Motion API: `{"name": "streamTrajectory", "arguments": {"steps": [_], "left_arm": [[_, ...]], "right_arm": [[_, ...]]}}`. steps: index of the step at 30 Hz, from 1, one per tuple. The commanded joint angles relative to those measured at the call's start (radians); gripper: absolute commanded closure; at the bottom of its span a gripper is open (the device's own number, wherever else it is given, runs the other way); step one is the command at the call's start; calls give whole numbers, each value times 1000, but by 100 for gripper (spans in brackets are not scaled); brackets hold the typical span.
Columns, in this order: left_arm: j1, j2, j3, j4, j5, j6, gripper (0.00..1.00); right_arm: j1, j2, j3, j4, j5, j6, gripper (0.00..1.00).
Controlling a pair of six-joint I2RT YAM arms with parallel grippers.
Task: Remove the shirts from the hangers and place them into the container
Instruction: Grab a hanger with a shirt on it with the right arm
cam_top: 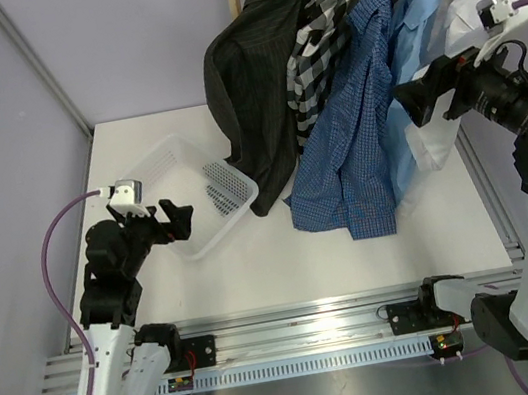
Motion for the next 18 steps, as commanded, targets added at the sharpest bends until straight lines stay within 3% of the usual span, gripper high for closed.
{"name": "streamTrajectory", "arguments": {"steps": [1, 4, 8, 14, 15, 18], "left_arm": [[-5, -6, 6, 40, -4, 16, 1], [-5, -4, 6, 39, -6, 16, 1], [-5, 0, 6, 40, 1, 16, 1], [-5, 8, 6, 42, 1, 15, 1], [-6, 8, 6, 40, 1, 16, 1], [-6, 12, 6, 40, 2, 16, 1]], "right_arm": [[-2, -54, 16, -103, -279, -90, 1], [-2, -113, -98, -233, -525, -196, 0], [-2, -193, -225, -347, -431, -342, 0], [-29, -343, -528, -213, 63, -321, 1], [-34, -357, -606, -159, 237, -313, 1], [-51, -404, -737, -107, 503, -310, 1]]}}
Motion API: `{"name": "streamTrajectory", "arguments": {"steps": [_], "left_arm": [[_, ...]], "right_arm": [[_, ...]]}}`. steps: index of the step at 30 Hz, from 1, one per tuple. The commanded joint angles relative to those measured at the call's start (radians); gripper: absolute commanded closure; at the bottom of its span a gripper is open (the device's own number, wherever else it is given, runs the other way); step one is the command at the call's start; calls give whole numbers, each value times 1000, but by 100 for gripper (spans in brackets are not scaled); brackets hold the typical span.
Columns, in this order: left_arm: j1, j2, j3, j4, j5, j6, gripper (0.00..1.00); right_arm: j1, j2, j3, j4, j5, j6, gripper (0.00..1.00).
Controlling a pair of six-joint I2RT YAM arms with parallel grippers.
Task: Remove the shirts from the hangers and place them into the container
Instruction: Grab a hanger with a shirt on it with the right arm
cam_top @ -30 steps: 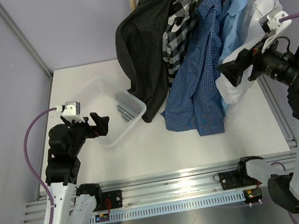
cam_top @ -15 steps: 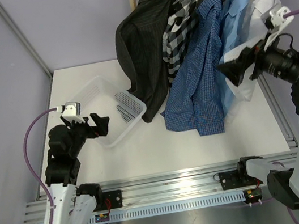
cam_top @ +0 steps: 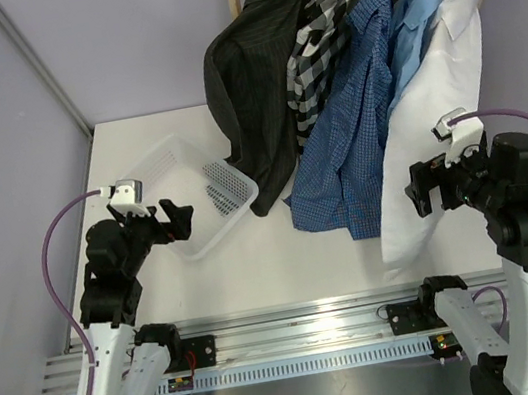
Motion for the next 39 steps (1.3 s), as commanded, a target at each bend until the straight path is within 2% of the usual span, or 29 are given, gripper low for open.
{"name": "streamTrajectory", "arguments": {"steps": [1, 3, 7, 10, 14, 20, 23, 27, 31, 39], "left_arm": [[-6, 8, 4, 41, 2, 13, 1], [-6, 11, 4, 42, 5, 13, 1], [-9, 16, 6, 42, 7, 13, 1], [-12, 16, 6, 41, 5, 13, 1], [-14, 8, 6, 39, 4, 15, 1], [-14, -2, 7, 42, 7, 13, 1], [-16, -9, 6, 41, 10, 12, 1], [-17, -18, 6, 42, 16, 10, 1], [-23, -22, 6, 44, 17, 8, 1], [-23, -24, 9, 42, 22, 8, 1]], "right_arm": [[-28, -46, -123, 135, 437, -16, 1], [-59, -85, -179, 168, 497, -10, 1], [-111, -126, -185, 205, 531, 51, 1], [-138, -119, -101, 217, 499, 90, 1], [-148, -57, 115, 216, 413, 142, 0], [-148, 111, 330, 277, 304, 200, 1], [-148, 236, 427, 341, 286, 271, 2], [-148, 459, 571, 344, 239, 398, 6], [-148, 628, 763, 332, 247, 444, 10], [-148, 828, 900, 400, 299, 489, 19]]}}
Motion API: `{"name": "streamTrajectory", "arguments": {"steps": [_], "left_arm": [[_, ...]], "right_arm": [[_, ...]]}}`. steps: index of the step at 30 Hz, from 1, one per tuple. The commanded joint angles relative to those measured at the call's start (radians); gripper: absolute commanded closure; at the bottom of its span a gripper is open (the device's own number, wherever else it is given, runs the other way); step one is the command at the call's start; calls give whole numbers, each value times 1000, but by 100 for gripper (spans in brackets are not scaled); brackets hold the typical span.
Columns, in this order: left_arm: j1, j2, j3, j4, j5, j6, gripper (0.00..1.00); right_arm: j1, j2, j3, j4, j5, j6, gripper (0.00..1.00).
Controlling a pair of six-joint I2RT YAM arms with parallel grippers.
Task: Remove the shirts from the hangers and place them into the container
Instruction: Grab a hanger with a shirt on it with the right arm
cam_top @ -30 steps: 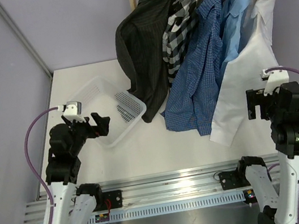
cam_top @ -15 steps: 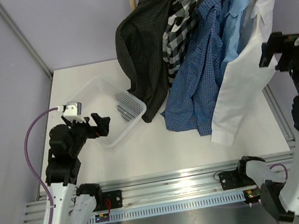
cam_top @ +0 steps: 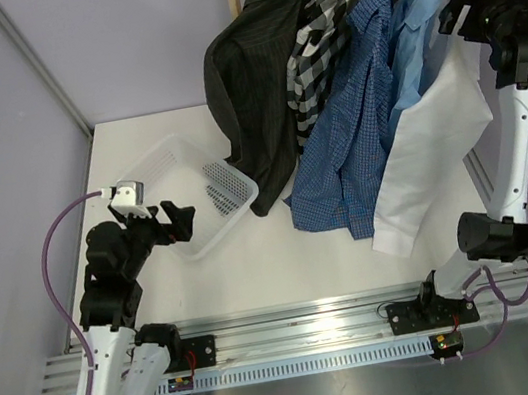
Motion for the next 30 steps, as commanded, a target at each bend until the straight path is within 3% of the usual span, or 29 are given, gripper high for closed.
{"name": "streamTrajectory", "arguments": {"steps": [1, 7, 13, 30], "left_arm": [[-4, -6, 7, 43, 22, 9, 1], [-6, -3, 9, 42, 27, 9, 1], [-4, 0, 10, 40, 30, 9, 1], [-6, 17, 12, 39, 36, 10, 1]], "right_arm": [[-4, 16, 96, 84, 23, 47, 20], [-4, 97, 139, 127, 80, 19, 24], [-4, 82, 78, 287, 45, 4, 33], [-4, 286, 199, 315, 104, -36, 45]]}}
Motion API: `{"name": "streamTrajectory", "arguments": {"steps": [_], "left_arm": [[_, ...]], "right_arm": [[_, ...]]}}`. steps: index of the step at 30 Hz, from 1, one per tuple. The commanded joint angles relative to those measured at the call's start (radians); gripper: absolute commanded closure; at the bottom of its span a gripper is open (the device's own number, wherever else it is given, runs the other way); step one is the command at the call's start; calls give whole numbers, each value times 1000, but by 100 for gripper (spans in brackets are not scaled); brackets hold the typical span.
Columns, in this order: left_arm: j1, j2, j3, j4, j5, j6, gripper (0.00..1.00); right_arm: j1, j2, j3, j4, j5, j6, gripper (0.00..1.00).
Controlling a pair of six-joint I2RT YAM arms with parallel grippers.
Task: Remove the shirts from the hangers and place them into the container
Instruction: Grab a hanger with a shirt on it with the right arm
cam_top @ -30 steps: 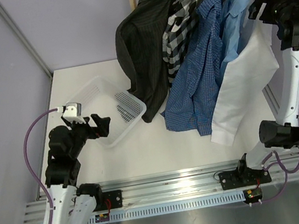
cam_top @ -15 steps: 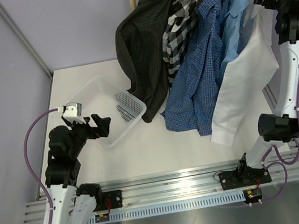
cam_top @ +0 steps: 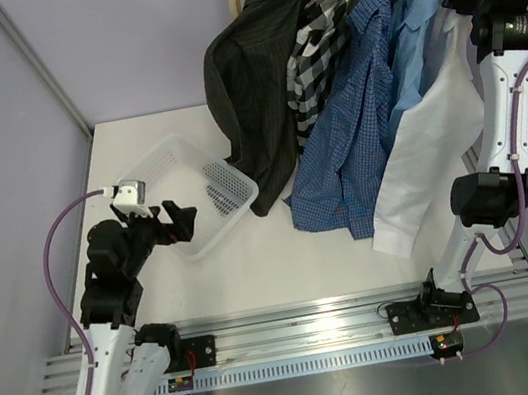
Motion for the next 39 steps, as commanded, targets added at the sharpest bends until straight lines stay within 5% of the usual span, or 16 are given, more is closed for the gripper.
{"name": "streamTrajectory", "arguments": {"steps": [1, 8, 15, 39], "left_arm": [[-5, 7, 12, 37, 21, 10, 1], [-3, 13, 12, 37, 23, 10, 1], [-5, 18, 10, 37, 23, 13, 1], [-3, 9, 12, 35, 26, 13, 1]], "right_arm": [[-4, 10, 58, 64, 49, -29, 46], [-4, 36, 64, 73, 125, -66, 64], [-4, -4, 32, 115, 119, -78, 100], [-4, -241, -168, 274, 12, -132, 100]]}}
